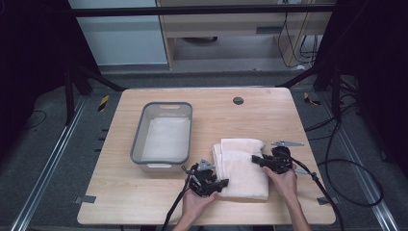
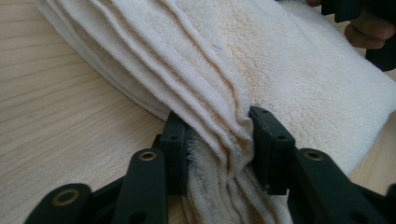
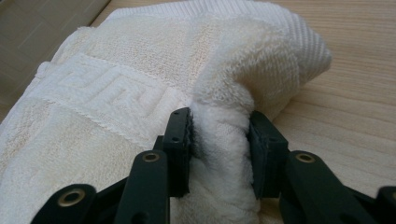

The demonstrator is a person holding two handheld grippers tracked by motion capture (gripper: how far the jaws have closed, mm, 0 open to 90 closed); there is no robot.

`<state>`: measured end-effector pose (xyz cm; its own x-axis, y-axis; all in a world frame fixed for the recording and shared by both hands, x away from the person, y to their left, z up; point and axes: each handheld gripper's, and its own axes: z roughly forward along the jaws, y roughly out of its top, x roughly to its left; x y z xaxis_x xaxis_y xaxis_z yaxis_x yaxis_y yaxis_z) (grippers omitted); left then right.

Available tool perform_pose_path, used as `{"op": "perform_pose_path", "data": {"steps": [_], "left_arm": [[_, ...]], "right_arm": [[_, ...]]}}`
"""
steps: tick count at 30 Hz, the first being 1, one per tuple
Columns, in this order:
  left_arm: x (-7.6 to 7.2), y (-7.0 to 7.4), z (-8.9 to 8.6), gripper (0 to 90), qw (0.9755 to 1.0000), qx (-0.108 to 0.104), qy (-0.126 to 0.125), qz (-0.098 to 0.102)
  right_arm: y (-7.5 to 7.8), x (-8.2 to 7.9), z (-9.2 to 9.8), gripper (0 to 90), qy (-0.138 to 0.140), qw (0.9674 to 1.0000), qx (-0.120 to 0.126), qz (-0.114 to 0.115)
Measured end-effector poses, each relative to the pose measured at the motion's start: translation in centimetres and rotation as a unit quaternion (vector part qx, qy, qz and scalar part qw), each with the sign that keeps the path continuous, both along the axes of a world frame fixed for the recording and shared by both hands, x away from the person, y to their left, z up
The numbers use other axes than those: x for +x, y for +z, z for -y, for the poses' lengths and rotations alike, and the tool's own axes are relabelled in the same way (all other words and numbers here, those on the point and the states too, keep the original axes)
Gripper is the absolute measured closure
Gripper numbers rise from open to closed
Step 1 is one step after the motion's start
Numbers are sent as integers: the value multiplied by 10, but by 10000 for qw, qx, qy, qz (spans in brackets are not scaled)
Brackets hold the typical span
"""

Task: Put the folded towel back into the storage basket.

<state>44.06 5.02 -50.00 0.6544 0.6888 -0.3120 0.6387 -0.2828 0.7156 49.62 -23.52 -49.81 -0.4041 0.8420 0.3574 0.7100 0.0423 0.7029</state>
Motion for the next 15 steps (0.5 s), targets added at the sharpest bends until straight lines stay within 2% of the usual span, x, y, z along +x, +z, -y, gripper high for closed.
{"op": "perform_pose_path", "data": {"steps": [4, 7, 8, 15], "left_arm": [[-1, 1, -1, 657, 9999, -93, 46, -8], [-1, 3, -2, 672, 9998, -170, 33, -24], [-1, 4, -3, 677, 9998, -173, 32, 10], [-5, 11, -5, 683, 9997, -203, -26, 136]], "right_arm": [[2, 0, 1, 684, 11, 10000, -7, 37], [5, -2, -1, 690, 26, 9999, -102, 99], [7, -3, 0, 696, 50, 9997, -166, 192], [16, -8, 0, 702, 27, 9995, -145, 286]]}}
